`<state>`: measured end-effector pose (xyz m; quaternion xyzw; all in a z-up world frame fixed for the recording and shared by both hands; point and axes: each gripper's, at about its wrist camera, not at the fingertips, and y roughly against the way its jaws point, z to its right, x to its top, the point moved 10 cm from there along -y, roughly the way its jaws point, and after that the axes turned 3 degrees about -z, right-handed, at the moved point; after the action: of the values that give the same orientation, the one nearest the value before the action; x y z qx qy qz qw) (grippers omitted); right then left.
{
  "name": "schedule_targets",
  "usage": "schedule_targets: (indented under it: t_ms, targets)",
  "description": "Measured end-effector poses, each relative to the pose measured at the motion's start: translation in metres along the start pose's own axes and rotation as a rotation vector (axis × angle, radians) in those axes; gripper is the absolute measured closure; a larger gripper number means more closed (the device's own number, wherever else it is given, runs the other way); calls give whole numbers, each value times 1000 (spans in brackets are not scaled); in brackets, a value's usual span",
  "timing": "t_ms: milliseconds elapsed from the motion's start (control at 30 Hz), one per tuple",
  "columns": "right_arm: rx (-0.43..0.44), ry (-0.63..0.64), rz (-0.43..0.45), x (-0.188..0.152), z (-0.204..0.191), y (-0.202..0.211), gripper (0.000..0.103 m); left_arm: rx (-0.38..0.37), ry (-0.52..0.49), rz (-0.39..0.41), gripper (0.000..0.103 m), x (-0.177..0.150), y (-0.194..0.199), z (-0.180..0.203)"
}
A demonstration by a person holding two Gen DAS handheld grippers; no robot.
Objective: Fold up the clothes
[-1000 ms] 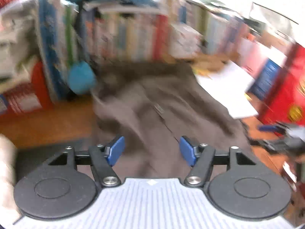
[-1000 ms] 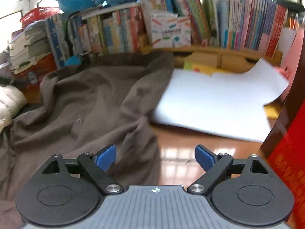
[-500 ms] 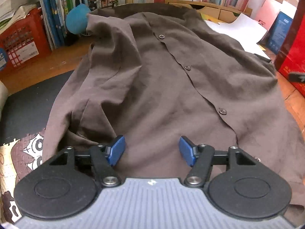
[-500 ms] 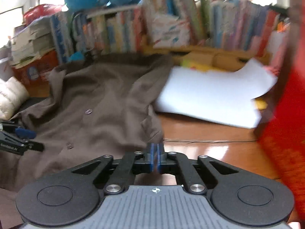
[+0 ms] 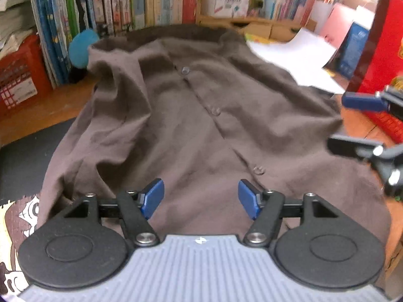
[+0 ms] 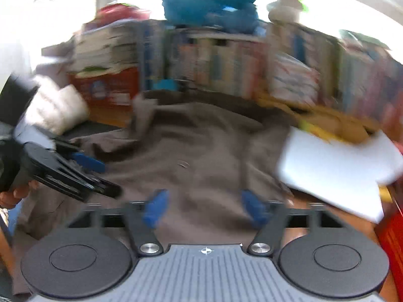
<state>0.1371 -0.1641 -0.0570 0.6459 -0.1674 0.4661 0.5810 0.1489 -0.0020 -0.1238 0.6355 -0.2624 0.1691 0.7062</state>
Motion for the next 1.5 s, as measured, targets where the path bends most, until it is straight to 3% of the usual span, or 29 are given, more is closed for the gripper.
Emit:
schedule_targets:
  t_ms: [133, 267, 333, 467, 567, 633, 767, 933, 967, 1033, 1067, 1167, 1200, 1300, 1367, 1433, 1467, 1500]
  targets:
    - [-21, 53, -71, -12, -15, -20, 22, 41, -4, -27, 36, -15, -8, -10]
    - [-58, 57, -197, -49, -2, -29, 35, 70, -8, -18, 31, -23, 0, -25]
    - [-69, -7, -198, -62, 14, -19, 34, 83, 9, -12, 31, -28, 5, -37]
    - [-172, -126, -248, -83, 66, 3, 31, 101, 13, -5, 33, -37, 17, -54]
    - [-224, -179, -259, -92, 91, 26, 31, 165, -14, -21, 35, -45, 30, -56]
    - [-202, -196, -210, -91, 95, 44, 30, 155, -18, -1, 37, -46, 45, -53]
    - [-160, -239, -189, -96, 95, 56, 28, 65, -1, 47, 34, -43, 69, -38]
    - [-27, -390, -138, -88, 91, 34, 28, 54, 32, -7, 34, -43, 52, -29]
    - [-12, -433, -123, -82, 93, 27, 33, 36, 47, -5, 34, -39, 50, -28]
    - [21, -556, -151, -78, 98, 3, 65, 23, 62, 13, 34, -28, 47, -26]
    - [38, -618, -167, -76, 100, -8, 92, 32, 59, 22, 34, -22, 45, -25]
    - [-9, -577, -166, -65, 83, -18, 96, 75, 47, 33, 34, -8, 35, -24]
    - [-23, -484, -146, -55, 67, -14, 96, 92, 39, 29, 34, -7, 31, -26]
    - [57, -137, -100, -33, 1, 2, 94, 116, 41, 1, 34, -10, 16, -31]
    - [84, -85, -93, -29, -13, 8, 90, 119, 51, -20, 34, -16, 7, -36]
    - [89, -102, -84, -24, -12, 12, 70, 114, 60, -28, 33, -22, 1, -40]
    - [76, -163, -63, -18, 4, 13, 49, 105, 60, -14, 33, -23, 2, -41]
    - [63, -223, -38, -12, 22, 15, 35, 101, 58, -8, 32, -24, 2, -41]
